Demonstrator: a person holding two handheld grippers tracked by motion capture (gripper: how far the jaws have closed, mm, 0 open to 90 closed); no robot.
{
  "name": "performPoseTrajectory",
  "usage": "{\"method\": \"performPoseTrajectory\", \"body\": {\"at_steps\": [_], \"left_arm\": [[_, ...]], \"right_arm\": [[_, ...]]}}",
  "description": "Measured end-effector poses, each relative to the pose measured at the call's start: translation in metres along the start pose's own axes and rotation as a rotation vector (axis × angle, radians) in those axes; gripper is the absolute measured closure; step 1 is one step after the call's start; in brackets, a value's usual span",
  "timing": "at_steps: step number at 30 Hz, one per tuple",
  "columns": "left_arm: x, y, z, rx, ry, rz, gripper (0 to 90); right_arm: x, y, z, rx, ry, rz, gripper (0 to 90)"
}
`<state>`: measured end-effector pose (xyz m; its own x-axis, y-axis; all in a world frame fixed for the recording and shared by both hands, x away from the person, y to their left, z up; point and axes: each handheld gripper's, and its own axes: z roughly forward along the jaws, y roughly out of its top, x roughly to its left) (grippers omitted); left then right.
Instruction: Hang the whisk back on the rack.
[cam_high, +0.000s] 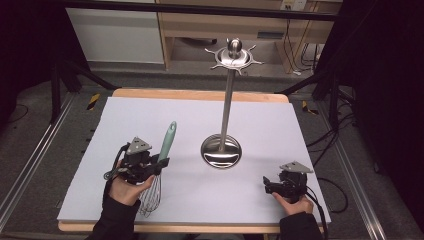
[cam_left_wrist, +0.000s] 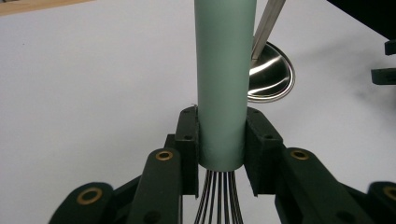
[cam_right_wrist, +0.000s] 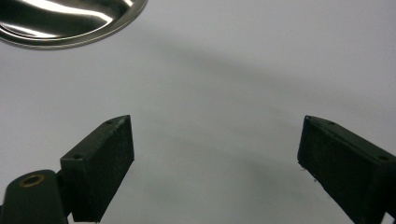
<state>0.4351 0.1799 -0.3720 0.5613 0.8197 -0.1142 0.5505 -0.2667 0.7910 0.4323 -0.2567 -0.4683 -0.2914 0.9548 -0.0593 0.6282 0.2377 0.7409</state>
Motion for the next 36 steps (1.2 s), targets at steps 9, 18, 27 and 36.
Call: {"method": "performPoseTrajectory", "body": {"at_steps": [9, 18, 27, 36], "left_arm": [[-0.002, 0.002, -0.008, -0.034, -0.005, 0.006, 69.1], [-0.006, 0.007, -0.020, -0.079, -0.009, 0.019, 69.0], [-0.007, 0.019, -0.029, -0.143, -0.020, 0.039, 69.1], [-0.007, 0.032, -0.032, -0.189, -0.037, 0.070, 69.0]], "right_arm": [[0.000, 0.000, 0.000, 0.000, -0.001, -0.001, 11.0], [0.000, 0.001, -0.001, -0.006, 0.001, 0.002, 11.0], [0.000, 0.001, -0.001, -0.020, -0.001, 0.009, 11.0], [0.000, 0.002, 0.000, -0.021, -0.007, 0.006, 11.0]]}}
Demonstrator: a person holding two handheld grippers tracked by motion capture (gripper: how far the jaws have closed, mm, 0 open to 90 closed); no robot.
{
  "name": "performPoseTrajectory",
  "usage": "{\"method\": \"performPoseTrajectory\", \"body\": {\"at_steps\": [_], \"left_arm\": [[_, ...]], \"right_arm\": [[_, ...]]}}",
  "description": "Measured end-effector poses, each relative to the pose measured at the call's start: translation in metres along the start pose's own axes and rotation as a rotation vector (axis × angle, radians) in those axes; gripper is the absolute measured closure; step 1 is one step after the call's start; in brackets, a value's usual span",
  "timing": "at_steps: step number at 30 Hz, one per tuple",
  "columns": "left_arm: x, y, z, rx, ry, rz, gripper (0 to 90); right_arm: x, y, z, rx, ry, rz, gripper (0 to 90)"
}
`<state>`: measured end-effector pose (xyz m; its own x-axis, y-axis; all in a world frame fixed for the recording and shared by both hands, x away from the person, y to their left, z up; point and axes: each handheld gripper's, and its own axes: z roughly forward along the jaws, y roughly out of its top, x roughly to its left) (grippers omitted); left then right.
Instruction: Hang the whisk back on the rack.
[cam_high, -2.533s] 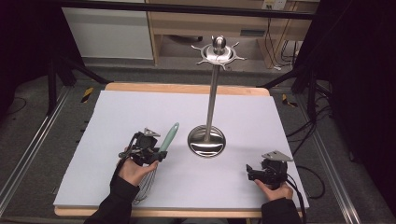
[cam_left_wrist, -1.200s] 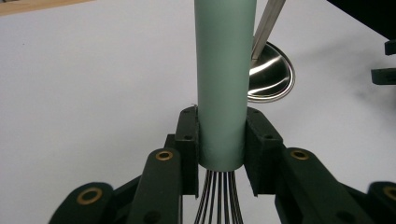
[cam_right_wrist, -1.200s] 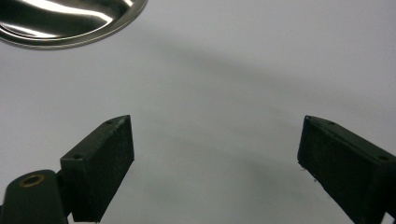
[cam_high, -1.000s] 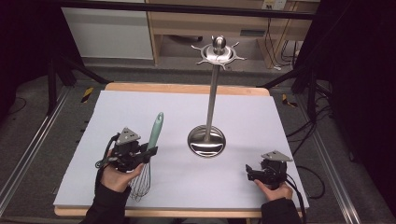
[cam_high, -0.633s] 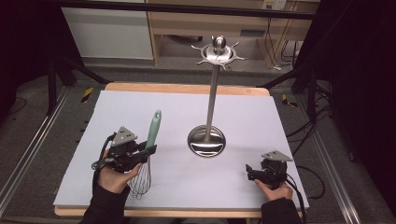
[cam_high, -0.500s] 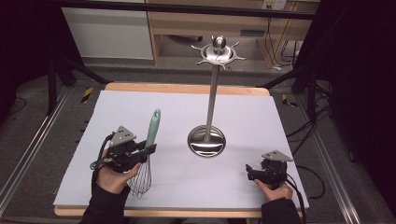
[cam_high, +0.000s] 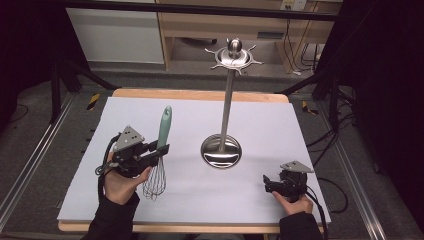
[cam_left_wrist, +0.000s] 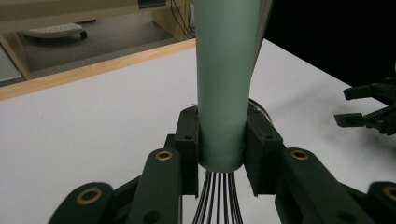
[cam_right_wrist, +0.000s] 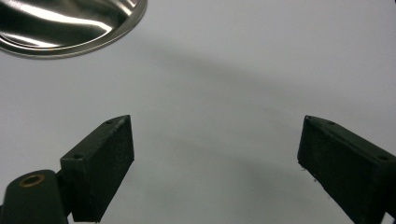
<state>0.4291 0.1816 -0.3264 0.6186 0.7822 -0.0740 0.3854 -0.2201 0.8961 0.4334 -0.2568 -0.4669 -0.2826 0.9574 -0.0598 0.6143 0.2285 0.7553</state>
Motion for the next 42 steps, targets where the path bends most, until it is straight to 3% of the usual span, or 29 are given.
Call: {"method": "performPoseTrajectory", "body": {"at_steps": [8, 11, 18, 23, 24, 42], "left_arm": [[0.003, 0.013, 0.002, -0.051, -0.032, -0.001, 69.0], [0.003, 0.019, 0.001, -0.073, -0.071, -0.002, 69.0], [0.000, 0.033, 0.001, -0.113, -0.077, 0.004, 69.0], [-0.004, 0.045, 0.000, -0.133, -0.084, 0.025, 69.0], [-0.004, 0.051, 0.001, -0.151, -0.082, 0.046, 69.0], [-0.019, 0.076, 0.009, -0.164, -0.100, 0.070, 69.0]], "right_arm": [[-0.001, 0.001, 0.000, -0.008, -0.004, 0.004, 11.0], [0.000, 0.002, 0.000, -0.009, -0.007, 0.008, 11.1], [0.000, 0.002, 0.001, -0.013, -0.010, 0.004, 11.0], [0.000, 0.003, 0.001, -0.018, -0.015, 0.000, 11.0], [0.000, 0.003, 0.001, -0.017, -0.015, 0.001, 11.1], [0.000, 0.004, 0.002, -0.018, -0.017, 0.008, 11.0]]}}
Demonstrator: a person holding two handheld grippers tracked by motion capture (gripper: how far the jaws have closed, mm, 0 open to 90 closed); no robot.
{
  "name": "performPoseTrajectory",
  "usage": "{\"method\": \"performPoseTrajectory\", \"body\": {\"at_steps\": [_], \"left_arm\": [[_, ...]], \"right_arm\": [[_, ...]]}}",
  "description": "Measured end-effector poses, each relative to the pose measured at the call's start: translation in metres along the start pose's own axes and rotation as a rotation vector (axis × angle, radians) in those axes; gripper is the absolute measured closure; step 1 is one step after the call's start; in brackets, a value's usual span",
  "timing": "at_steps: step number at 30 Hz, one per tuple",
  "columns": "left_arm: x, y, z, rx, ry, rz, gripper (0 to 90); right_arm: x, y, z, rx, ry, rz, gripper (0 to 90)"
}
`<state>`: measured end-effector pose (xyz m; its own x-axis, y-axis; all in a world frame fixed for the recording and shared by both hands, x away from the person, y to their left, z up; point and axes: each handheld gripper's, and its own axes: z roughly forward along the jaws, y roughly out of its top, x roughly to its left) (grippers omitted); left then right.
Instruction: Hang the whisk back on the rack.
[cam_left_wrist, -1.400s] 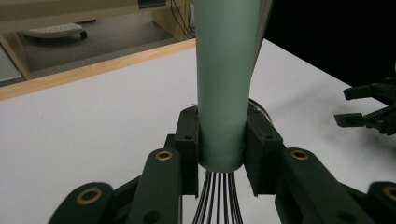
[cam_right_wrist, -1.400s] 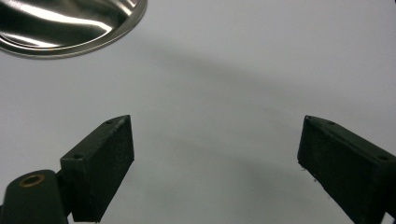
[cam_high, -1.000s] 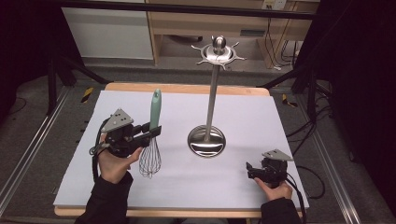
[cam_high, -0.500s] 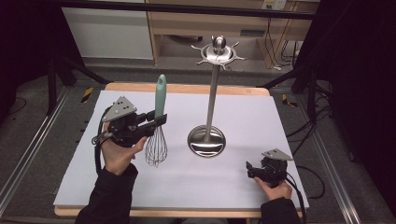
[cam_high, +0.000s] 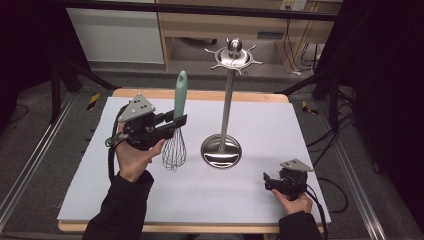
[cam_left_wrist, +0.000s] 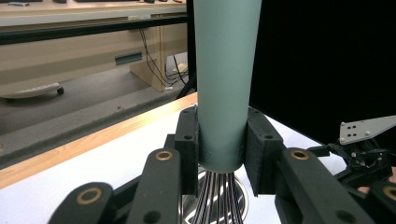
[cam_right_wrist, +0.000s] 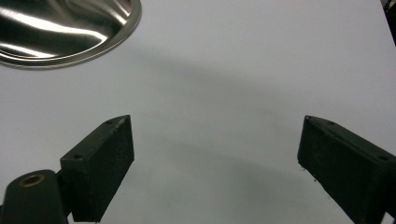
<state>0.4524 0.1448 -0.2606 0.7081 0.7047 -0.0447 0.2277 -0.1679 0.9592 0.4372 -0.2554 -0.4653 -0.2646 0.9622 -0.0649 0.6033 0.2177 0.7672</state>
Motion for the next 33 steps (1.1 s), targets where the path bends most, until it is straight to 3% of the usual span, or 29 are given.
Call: {"method": "performPoseTrajectory", "body": {"at_steps": [16, 33], "left_arm": [[-0.010, 0.015, 0.013, 0.007, -0.007, 0.034, 69.0], [-0.016, 0.024, 0.028, 0.020, -0.011, 0.040, 69.0]], "right_arm": [[0.000, 0.000, 0.001, -0.001, 0.001, -0.003, 11.0], [-0.001, 0.000, 0.001, -0.004, 0.003, 0.003, 11.0]]}}
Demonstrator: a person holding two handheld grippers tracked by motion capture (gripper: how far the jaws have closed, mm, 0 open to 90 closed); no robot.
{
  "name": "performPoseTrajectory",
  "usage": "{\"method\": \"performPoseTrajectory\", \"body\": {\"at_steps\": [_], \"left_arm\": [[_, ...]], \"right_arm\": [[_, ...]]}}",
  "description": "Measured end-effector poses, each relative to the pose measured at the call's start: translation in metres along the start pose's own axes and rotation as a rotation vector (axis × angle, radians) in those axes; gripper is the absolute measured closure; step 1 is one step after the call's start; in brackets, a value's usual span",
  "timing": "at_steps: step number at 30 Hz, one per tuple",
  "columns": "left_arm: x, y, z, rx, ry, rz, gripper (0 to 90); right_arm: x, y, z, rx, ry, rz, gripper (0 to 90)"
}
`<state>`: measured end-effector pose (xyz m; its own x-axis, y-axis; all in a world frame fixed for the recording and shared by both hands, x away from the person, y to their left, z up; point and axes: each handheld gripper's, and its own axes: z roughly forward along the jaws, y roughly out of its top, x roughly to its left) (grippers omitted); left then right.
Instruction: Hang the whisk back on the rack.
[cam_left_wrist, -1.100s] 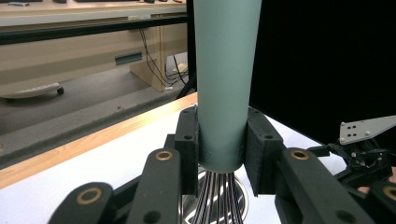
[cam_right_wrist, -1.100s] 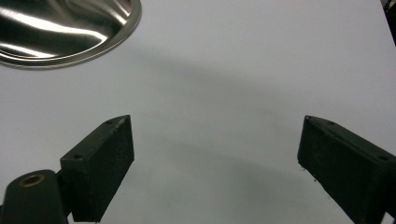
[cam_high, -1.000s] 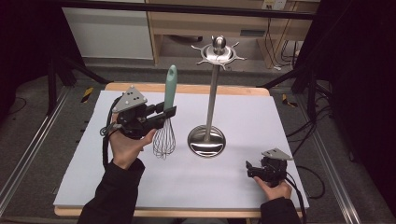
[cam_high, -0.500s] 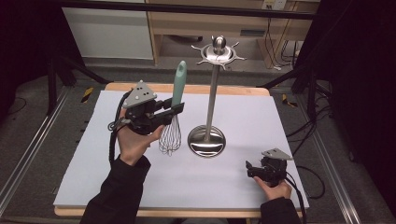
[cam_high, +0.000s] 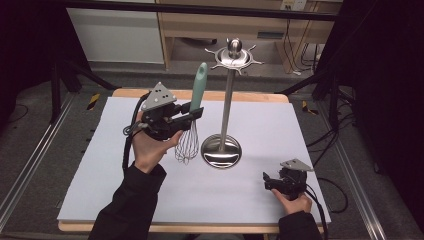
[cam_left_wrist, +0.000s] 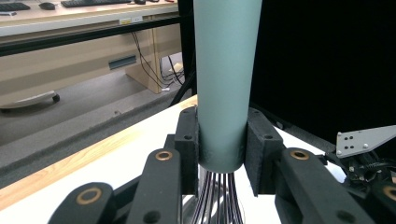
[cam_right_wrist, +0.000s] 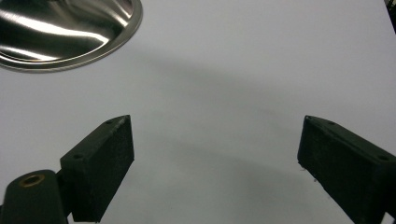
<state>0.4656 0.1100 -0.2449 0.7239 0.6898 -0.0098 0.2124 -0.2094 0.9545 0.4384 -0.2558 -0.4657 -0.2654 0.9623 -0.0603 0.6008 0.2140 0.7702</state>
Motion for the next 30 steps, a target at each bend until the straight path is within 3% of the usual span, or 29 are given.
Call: {"method": "performPoseTrajectory", "body": {"at_steps": [16, 30], "left_arm": [[0.001, 0.002, 0.015, 0.038, 0.006, 0.000, 69.0], [0.005, 0.001, 0.026, 0.043, 0.002, -0.001, 68.9]], "right_arm": [[0.000, 0.000, 0.000, 0.001, 0.001, 0.002, 11.0], [0.000, 0.000, 0.000, 0.002, 0.004, 0.001, 11.0]]}}
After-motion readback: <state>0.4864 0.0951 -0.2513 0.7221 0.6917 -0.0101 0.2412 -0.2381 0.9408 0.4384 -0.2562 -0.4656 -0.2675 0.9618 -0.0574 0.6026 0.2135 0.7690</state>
